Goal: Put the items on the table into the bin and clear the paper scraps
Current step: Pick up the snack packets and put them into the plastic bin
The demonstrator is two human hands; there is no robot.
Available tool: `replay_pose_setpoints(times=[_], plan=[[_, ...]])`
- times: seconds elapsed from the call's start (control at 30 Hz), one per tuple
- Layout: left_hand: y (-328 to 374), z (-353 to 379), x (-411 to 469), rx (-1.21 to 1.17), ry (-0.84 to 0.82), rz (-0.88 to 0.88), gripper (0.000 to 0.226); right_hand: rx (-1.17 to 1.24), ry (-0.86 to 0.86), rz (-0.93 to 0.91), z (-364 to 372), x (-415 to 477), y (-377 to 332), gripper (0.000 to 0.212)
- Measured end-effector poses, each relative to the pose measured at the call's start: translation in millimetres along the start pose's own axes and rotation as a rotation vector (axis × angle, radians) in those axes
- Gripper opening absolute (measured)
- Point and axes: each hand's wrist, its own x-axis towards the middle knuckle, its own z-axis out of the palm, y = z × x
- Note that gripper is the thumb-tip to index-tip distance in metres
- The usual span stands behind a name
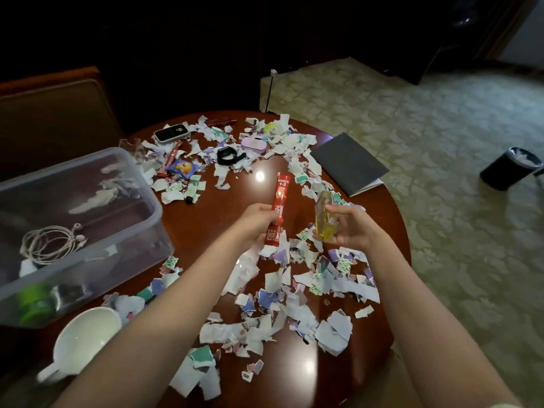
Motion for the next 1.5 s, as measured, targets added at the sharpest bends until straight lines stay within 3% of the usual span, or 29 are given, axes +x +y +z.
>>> replay_pose_setpoints(times=[0.13, 0.23, 0.4, 0.57, 0.77, 1.07, 1.17, 1.3, 1.5], plan=[[10, -36, -16, -0.172, 0.051, 0.020, 0.010, -0.012, -0.053, -0.063, 40, 1, -6, 0.037], [14, -65, -28, -0.234, 0.116, 0.056, 0.020, -0.061, -0.087, -0.106, 73, 4, -10, 0.023], [17, -123, -50, -0.303, 0.238, 0.126, 0.016, -0.177, -0.176, -0.138, 132, 8, -8, 0.017], [12, -180, -74, -0.308, 0.338, 0.172, 0.019, -0.399, -0.202, -0.188, 186, 13, 0, 0.041], [-5, -232, -94, -0.328, 0.485, 0.145, 0.019, -0.394, -0.308, -0.143, 247, 20, 12, 0.006], [-51, -294, -101, -0.259, 0.593, 0.019, 0.029, -0.537, -0.381, -0.130, 329, 36, 32, 0.023], [-62, -309, -103, -0.209, 0.594, -0.014, 0.020, -0.593, -0.388, -0.072, 351, 46, 39, 0.013], [-76, -331, -95, -0.036, 0.650, -0.060, 0.029, -0.749, -0.344, -0.012, 380, 62, 53, 0.011], [-89, -341, -80, 0.167, 0.558, -0.187, 0.016, -0.908, -0.291, 0.041, 404, 86, 71, 0.014]])
